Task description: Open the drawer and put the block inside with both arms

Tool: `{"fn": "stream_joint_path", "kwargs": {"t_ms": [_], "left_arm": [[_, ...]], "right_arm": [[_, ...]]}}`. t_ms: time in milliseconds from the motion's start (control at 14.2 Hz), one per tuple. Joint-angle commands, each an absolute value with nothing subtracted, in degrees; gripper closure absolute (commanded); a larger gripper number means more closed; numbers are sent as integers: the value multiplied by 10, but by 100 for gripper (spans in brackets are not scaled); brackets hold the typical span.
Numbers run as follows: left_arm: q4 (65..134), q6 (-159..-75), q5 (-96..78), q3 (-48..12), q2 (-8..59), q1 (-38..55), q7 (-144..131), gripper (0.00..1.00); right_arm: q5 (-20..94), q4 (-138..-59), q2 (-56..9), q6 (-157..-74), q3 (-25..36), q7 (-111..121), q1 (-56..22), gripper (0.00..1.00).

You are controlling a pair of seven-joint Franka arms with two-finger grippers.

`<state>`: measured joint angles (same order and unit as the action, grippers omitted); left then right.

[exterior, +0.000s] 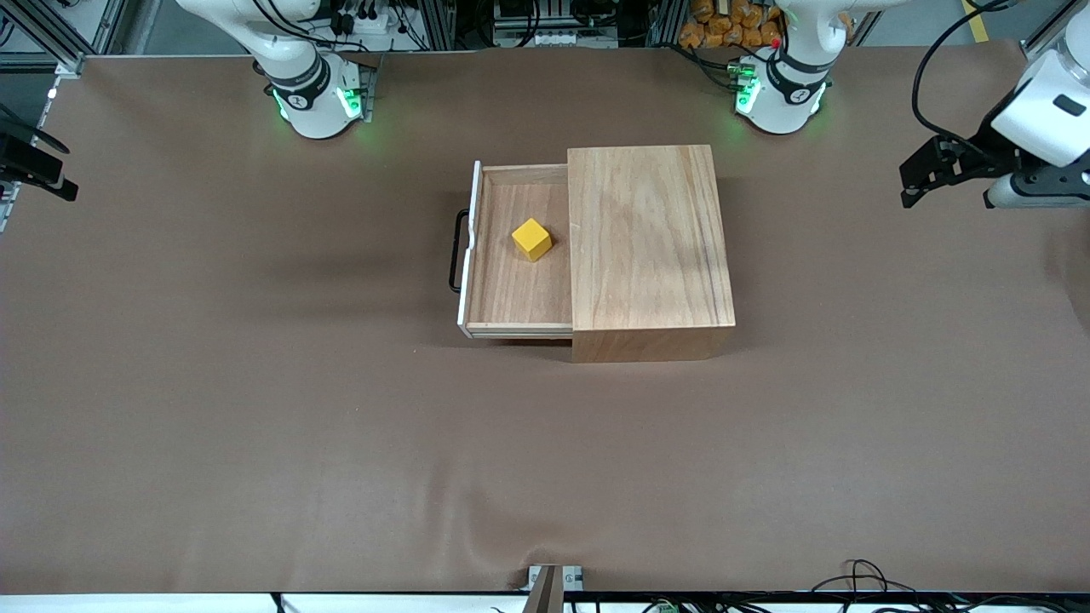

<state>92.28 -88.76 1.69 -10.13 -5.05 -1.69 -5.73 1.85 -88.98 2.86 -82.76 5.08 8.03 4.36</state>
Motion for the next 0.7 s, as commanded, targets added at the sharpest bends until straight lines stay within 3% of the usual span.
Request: {"fn": "stream_joint_path", "kwargs": {"t_ms": [0, 423, 634], "left_arm": [[922, -868, 9, -109, -60, -21, -59, 0], [924, -850, 9, -112, -68, -24, -82, 0], [961, -865, 8, -116, -94, -24, -83, 0]], "right_arm": [[9, -897, 41, -834, 33, 85, 49, 0], [4, -897, 41, -835, 24, 78, 51, 0], [4, -897, 41, -831, 25, 71, 51, 0]]}}
